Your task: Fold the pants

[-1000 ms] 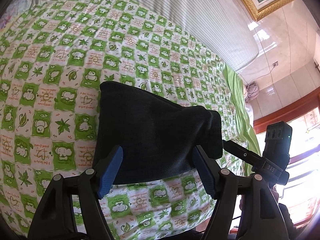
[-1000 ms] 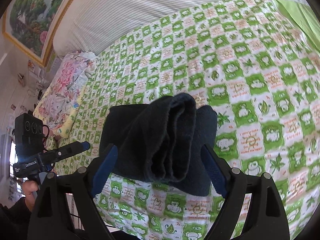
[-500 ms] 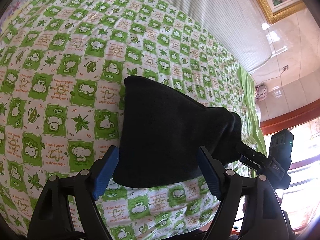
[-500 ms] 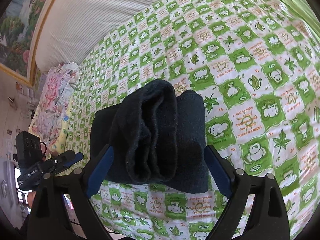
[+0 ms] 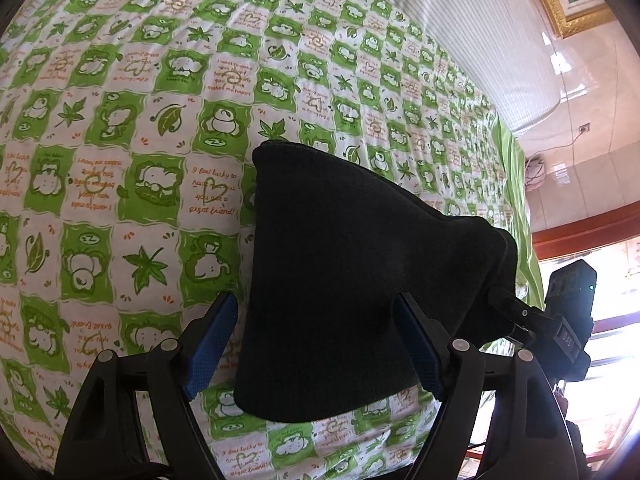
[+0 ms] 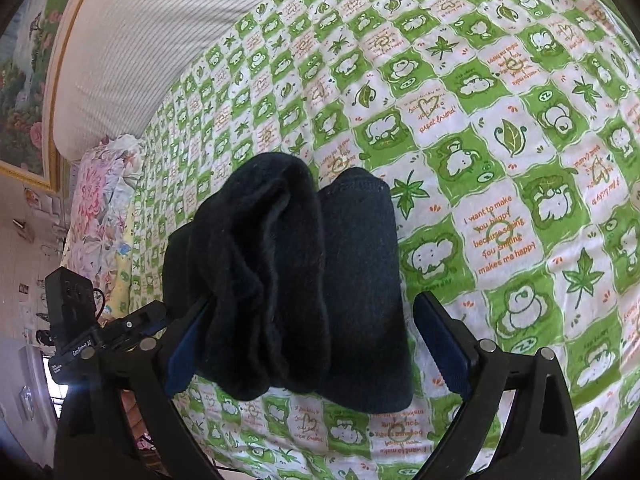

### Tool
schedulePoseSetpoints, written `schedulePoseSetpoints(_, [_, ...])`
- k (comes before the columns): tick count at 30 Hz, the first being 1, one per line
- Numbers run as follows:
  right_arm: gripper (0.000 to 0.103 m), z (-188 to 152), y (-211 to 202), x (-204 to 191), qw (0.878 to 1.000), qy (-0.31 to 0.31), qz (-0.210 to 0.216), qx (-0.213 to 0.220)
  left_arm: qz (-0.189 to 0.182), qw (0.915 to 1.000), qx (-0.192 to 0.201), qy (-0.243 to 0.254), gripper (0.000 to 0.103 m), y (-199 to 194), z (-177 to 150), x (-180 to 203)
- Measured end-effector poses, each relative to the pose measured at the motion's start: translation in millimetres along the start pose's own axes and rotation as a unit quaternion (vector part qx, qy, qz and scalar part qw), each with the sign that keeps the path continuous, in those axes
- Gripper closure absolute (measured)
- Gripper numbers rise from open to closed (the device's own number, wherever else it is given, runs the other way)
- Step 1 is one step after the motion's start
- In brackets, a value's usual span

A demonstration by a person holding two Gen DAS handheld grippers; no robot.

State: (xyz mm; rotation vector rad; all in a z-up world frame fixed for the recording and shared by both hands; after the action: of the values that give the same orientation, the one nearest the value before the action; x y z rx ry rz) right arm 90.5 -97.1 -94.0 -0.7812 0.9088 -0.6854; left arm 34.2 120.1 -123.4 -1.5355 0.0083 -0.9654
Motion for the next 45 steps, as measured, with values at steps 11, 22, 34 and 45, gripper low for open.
schedulePoseSetpoints(11, [0.012,1.0,3.6,-1.5,0.999,-0.039,0.008,0.006,0.004,0.9999,-0.01,0.004,0.024,28.4,7.6,8.1])
schedulePoseSetpoints(22, [0.035,-2.2,7.0,-2.7,0.999,-0.046,0.029,0.004,-0.019,0.9994,-0.005,0.027,0.059,23.8,4.8,15.1])
schedulePoseSetpoints(34, [0.054,5.1,-9.3,-39.8,0.993,-0.115,0.026,0.02,-0.048,0.9977,0.029,0.039,0.076,-16.9,-4.6,25.8])
schedulePoseSetpoints(45, [0.056,35.1,-7.4,-99.1,0.983,-0.163,0.077,0.03,-0.049,0.9929,0.107,0.018,0.076,-85.0,22.6,4.4])
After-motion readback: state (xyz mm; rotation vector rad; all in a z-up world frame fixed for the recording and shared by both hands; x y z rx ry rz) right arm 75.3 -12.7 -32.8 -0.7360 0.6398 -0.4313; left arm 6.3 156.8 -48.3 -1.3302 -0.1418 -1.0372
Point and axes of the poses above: each gripper's, at about its wrist camera, not at the fingertips, and y roughly the way its jaws point, x to its right, z to its top, the point moved 8 cm from there along y, roughly the way its jaws point, and after that the axes turned 11 degrees about -y, right-handed, at the moved point
